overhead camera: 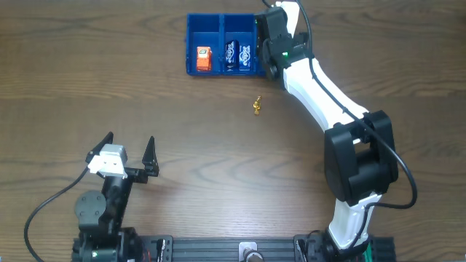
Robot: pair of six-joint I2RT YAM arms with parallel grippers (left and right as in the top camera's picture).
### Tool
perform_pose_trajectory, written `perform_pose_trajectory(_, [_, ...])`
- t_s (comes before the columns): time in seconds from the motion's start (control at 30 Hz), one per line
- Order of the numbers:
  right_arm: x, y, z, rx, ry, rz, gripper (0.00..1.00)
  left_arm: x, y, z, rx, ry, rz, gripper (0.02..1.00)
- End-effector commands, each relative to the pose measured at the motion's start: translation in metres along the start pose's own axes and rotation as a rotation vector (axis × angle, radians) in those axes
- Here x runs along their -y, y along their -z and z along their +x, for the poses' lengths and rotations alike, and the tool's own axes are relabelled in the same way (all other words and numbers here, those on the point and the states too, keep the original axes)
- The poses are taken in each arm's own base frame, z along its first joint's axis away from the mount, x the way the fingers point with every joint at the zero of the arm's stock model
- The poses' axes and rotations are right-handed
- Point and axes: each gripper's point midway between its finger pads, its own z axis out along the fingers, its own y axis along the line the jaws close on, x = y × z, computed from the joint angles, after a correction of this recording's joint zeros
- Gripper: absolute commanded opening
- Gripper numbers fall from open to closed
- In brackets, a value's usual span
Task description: Sort Candies Into Trays
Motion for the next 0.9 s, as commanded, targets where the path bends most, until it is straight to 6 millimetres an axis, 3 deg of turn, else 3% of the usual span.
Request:
perform_pose_trajectory(0.03, [0.005,-0.004,0.011,-0.039,0.014,0.025,0.897,0.0,-0.001,0.016,-0.045,-0.005,0.01,0.998])
perform_pose_trajectory(0.1, [0.002,0.004,0.017,-0.071,0.034,0.014,1.0,0.0,-0.001,0.016,-0.045,-0.005,0.01,0.998])
perform_pose_trajectory(0.27, [-0.023,0.035,0.031,-0.164,0.068,-0.134,1.0,0.0,-0.001,0.016,-0.045,-0.005,0.01,0.998])
perform_pose_trajectory(0.43, [-0.045,0.065,0.07,-0.333,0.071,-0.241,1.0,0.0,-0.001,0.016,-0.045,-0.005,0.01,0.998])
perform_pose_trajectory(0.63, [-0.059,0.068,0.118,-0.461,0.117,-0.247,1.0,0.0,-0.001,0.016,-0.045,-0.005,0.01,0.998])
perform_pose_trajectory(0.9, [-0.064,0.048,0.158,-0.551,0.137,-0.203,1.0,0.0,-0.001,0.016,-0.045,-0.005,0.01,0.998])
